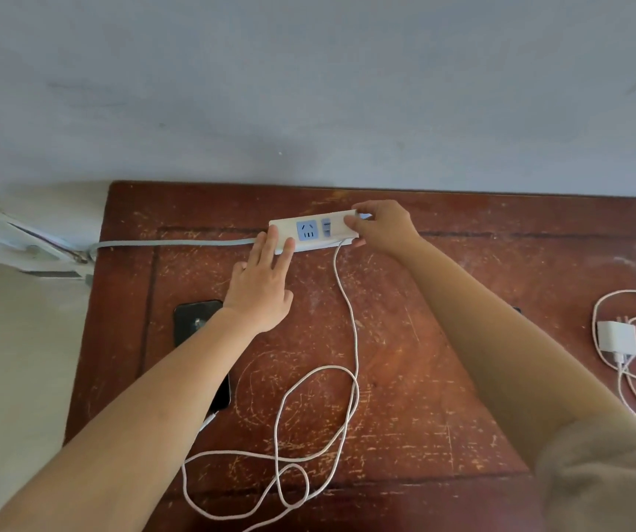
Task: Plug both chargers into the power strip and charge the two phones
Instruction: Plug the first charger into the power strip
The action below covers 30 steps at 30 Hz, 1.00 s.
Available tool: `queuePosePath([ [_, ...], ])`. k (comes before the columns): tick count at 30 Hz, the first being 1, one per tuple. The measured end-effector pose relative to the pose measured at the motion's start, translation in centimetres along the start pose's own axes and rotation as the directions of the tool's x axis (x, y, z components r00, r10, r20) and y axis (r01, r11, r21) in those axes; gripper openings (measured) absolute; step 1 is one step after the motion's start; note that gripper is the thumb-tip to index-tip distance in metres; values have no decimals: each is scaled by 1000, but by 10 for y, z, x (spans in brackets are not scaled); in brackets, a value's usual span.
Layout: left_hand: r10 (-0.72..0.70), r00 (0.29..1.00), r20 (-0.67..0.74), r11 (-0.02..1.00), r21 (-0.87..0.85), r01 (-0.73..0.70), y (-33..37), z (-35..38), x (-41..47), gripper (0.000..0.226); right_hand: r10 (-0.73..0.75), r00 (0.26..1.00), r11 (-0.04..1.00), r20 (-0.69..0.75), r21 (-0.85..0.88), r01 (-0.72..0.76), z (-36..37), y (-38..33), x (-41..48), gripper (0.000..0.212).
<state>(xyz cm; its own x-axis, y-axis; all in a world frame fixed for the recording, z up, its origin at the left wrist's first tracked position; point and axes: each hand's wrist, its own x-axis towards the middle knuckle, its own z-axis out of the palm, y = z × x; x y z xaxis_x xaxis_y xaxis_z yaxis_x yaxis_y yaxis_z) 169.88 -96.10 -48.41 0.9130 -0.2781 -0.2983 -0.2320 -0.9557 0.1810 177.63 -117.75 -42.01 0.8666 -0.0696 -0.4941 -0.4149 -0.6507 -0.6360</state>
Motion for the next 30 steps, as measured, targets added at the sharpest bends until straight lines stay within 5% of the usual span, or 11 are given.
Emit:
queuePosePath([
  [9, 3, 1000, 6, 1000, -13, -3, -2, -2, 1, 85, 31, 994, 991, 102, -131, -18, -17, -15, 15, 42],
  [21, 11, 1000, 1, 999, -30, -11, -3, -2, 1, 84, -33, 998, 926, -55, -377, 9, 4, -46, 2, 33],
  [30, 14, 1000, 1, 998, -54, -14, -4, -4, 1, 82, -26, 995, 912, -95, -410, -15, 10, -53, 4, 27],
])
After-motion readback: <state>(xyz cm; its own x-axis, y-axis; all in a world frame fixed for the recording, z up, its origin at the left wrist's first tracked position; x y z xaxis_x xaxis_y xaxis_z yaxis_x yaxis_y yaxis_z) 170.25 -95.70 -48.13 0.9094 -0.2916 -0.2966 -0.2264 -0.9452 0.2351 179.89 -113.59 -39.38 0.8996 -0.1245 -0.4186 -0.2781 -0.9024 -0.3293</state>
